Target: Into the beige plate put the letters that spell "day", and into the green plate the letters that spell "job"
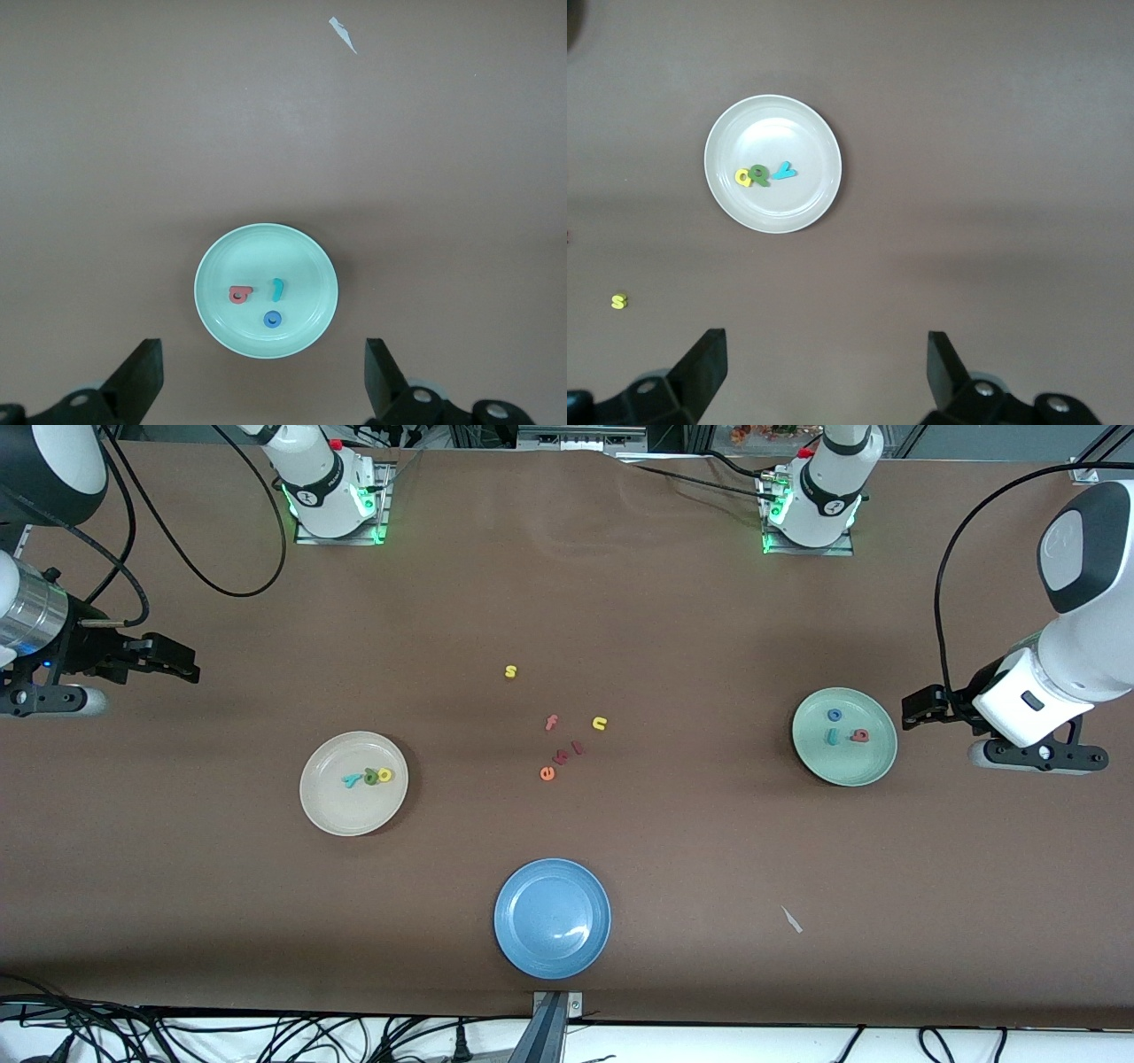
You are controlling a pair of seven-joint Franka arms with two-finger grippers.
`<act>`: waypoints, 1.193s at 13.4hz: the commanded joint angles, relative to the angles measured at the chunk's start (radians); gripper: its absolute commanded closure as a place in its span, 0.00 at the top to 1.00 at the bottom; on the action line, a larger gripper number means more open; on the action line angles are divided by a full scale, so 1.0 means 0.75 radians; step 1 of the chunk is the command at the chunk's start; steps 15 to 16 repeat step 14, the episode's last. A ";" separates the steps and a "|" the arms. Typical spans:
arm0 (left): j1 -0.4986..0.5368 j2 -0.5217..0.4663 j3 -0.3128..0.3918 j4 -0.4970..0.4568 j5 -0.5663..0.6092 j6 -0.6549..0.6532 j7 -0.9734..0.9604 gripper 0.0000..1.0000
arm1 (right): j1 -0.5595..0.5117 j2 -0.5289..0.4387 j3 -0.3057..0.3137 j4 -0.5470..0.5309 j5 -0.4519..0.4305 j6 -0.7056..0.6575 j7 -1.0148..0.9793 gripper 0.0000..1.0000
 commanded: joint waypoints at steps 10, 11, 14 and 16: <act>0.014 -0.002 0.005 -0.001 -0.043 0.002 0.047 1.00 | 0.000 -0.008 -0.003 0.011 -0.013 -0.017 -0.046 1.00; 0.014 -0.002 0.005 -0.001 -0.043 0.002 0.047 1.00 | 0.000 -0.008 -0.003 0.011 -0.013 -0.017 -0.046 1.00; 0.014 -0.004 0.005 -0.005 -0.043 0.002 0.047 1.00 | -0.002 -0.006 -0.003 0.011 -0.013 -0.017 -0.046 1.00; 0.014 -0.004 0.005 -0.005 -0.043 0.002 0.047 1.00 | -0.002 -0.006 -0.003 0.011 -0.013 -0.017 -0.046 1.00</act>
